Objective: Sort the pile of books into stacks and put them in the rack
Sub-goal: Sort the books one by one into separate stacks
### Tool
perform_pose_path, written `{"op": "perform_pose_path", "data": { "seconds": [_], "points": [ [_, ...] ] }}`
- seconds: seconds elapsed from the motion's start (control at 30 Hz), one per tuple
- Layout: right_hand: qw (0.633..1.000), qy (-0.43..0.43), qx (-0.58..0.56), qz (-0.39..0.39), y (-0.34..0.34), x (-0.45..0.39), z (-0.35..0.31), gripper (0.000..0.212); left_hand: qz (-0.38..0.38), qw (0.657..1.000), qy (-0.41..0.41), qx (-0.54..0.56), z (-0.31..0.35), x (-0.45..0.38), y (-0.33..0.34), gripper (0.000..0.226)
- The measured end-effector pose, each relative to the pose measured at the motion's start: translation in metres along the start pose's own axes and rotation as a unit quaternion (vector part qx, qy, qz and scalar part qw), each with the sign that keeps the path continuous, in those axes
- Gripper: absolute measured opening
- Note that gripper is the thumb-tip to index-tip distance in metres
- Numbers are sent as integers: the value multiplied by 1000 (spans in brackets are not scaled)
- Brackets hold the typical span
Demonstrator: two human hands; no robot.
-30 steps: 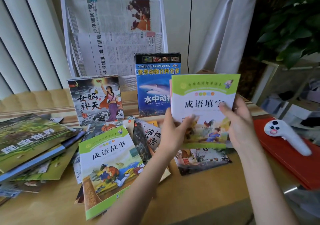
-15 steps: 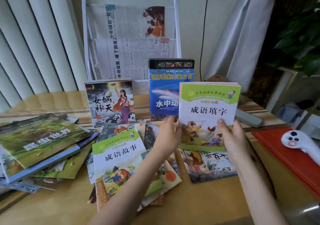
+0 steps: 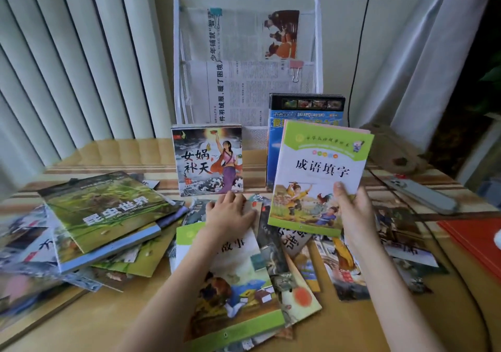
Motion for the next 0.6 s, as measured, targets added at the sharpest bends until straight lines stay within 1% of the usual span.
{"op": "perform_pose_path", "data": {
  "seconds": [0.13, 0.23, 0.3, 0.37, 0.43, 0.47, 0.5, 0.57, 0.6],
  "points": [
    [999, 41, 2, 8, 5, 1, 12, 25, 26, 1000, 5, -3, 2, 15, 2, 51],
    [998, 63, 17, 8, 4, -2, 12, 22, 29, 999, 14, 1, 2, 19, 3, 52],
    [996, 87, 29, -4, 3, -3, 14, 22, 26, 999, 23, 29, 1, 21, 1, 53],
    [992, 111, 50, -17, -1, -5, 18, 20, 33, 997, 20, 68, -3, 28, -6, 54],
    [989, 130, 53, -34, -3, -6, 19, 20, 40, 997, 10, 72, -11, 45, -16, 58],
    [989, 135, 48, -44, -3, -6, 18, 20, 21, 997, 9, 68, -15, 55, -18, 62],
    [988, 140, 43, -50, -2, -5, 17, 19, -16, 997, 14, 75, -18, 65, -19, 68],
    [985, 154, 34, -63, 7, 1, 13, 11, -90, 985, 37, 142, -20, 84, -21, 81],
    [983, 170, 24, -66, 13, 5, 13, 10, -112, 976, 47, 179, -21, 90, -24, 86]
  ]
}}
Point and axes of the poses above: each hand's wrist, its own x-axis away from the middle knuckle, its own y-axis out of the palm, z = x × y, the point moved 9 cm from there along -x, towards the middle knuckle, and after that the axes turned 8 degrees about y, right-handed, at the moved point
